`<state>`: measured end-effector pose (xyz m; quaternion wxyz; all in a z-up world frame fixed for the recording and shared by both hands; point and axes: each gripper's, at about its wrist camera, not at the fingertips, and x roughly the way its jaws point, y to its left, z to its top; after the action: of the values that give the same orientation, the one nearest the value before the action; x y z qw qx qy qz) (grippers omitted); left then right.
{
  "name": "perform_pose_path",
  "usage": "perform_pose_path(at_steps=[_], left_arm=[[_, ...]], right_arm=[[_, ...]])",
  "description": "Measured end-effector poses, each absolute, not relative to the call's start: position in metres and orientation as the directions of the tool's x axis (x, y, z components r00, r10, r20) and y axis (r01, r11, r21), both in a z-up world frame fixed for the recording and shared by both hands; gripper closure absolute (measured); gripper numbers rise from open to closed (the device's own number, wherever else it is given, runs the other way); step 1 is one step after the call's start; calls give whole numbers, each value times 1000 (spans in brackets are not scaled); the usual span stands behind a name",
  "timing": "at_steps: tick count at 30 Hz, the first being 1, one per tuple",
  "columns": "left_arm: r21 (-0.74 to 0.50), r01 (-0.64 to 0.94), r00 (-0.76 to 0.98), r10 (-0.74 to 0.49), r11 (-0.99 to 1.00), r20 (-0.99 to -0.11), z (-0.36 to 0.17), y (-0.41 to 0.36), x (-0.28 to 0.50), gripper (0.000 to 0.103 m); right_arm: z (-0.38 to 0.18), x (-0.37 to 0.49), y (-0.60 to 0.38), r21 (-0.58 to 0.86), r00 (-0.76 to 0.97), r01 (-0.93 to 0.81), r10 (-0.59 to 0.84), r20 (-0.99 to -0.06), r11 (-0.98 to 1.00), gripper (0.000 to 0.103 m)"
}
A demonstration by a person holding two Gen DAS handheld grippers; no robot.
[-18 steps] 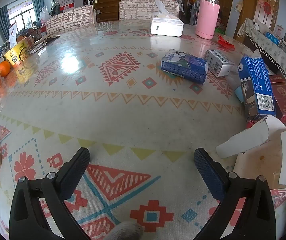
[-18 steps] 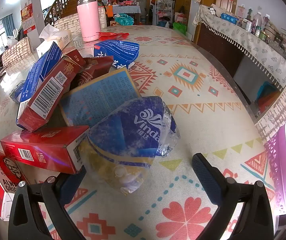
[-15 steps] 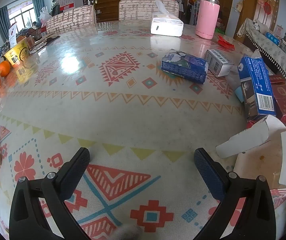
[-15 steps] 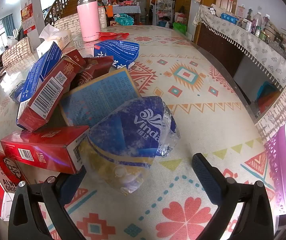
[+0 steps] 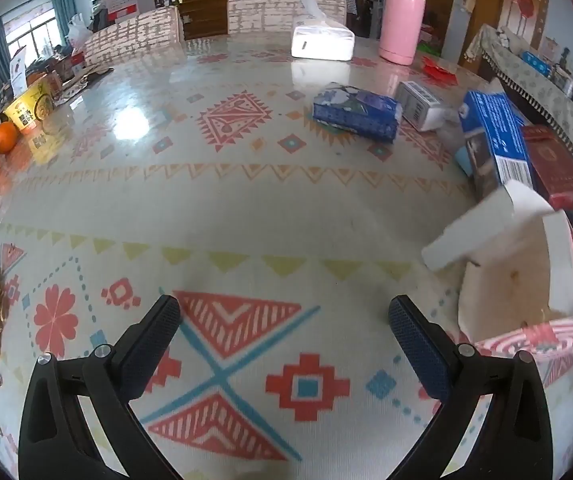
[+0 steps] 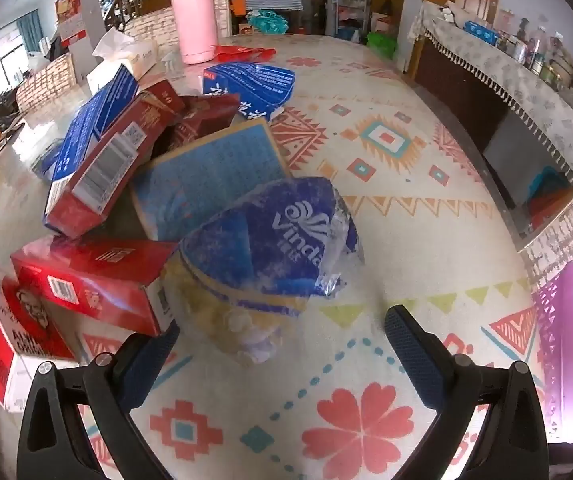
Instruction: Collect trash
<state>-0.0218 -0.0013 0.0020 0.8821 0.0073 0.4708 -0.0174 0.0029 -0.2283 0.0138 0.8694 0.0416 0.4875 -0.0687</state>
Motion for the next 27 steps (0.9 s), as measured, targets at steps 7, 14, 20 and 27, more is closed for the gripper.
perform_pose_path(at_steps=[7, 14, 20, 27], left_arm=[[-8, 62, 549, -41, 998, -835, 3, -3, -29, 0], [-24, 47, 570, -46, 999, -820, 9, 4, -48, 0], [-63, 20, 646, -61, 998, -761, 38, 0, -76, 0], [-106, 11, 700, -83, 994, -709, 73, -26, -91, 0]], right_arm=[[49, -73, -232, 23, 646, 172, -95, -758, 985, 8], [84, -151, -272, 8, 749, 180, -132, -650, 984, 6], [115, -217, -350, -61, 733, 311, -280, -620, 949, 6], [121, -272, -417, -22, 713, 427, -352, -606, 904, 6]])
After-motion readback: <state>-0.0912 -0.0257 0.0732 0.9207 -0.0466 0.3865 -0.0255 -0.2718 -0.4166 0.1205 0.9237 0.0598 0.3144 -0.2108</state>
